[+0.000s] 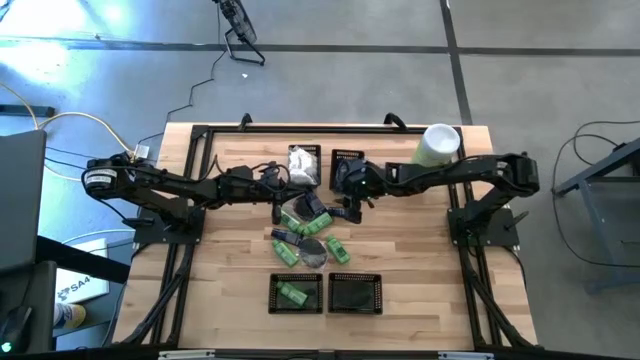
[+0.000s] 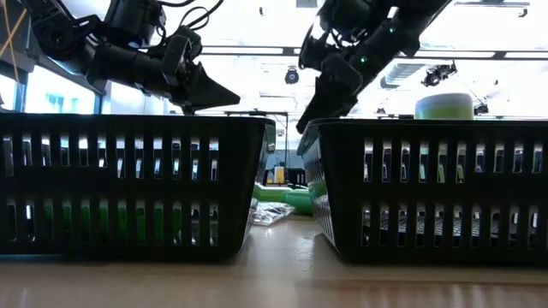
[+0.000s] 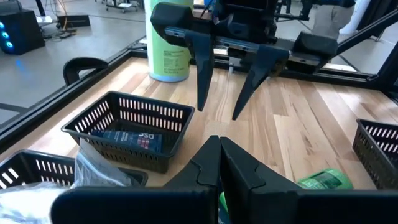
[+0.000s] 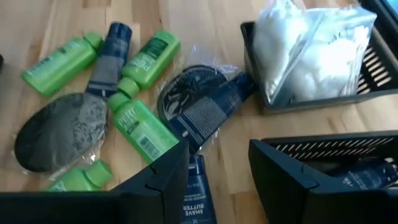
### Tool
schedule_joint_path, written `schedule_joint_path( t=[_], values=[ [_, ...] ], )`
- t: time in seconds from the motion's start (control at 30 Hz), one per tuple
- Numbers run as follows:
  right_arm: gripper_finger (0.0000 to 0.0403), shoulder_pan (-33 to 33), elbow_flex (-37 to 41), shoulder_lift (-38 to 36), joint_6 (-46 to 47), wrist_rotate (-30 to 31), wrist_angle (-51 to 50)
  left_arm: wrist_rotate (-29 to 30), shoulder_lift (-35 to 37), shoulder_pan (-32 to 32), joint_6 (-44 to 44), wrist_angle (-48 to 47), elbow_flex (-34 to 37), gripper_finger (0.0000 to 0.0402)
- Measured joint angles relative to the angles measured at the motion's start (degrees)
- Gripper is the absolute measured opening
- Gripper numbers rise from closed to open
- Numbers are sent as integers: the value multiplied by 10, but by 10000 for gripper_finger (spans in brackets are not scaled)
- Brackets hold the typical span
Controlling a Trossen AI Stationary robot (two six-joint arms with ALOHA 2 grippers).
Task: Pick & Place Travel size toiletries
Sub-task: Put the blue shave cream into the top right black bin
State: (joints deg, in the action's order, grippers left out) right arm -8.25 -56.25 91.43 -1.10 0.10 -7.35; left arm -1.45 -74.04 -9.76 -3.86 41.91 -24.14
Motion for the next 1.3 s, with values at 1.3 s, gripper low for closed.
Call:
schedule_joint_path(
  t=[1.3],
  values=[
    [260, -6, 25, 6, -16, 5, -84, 10, 0, 0, -9, 4, 0, 6]
  ],
)
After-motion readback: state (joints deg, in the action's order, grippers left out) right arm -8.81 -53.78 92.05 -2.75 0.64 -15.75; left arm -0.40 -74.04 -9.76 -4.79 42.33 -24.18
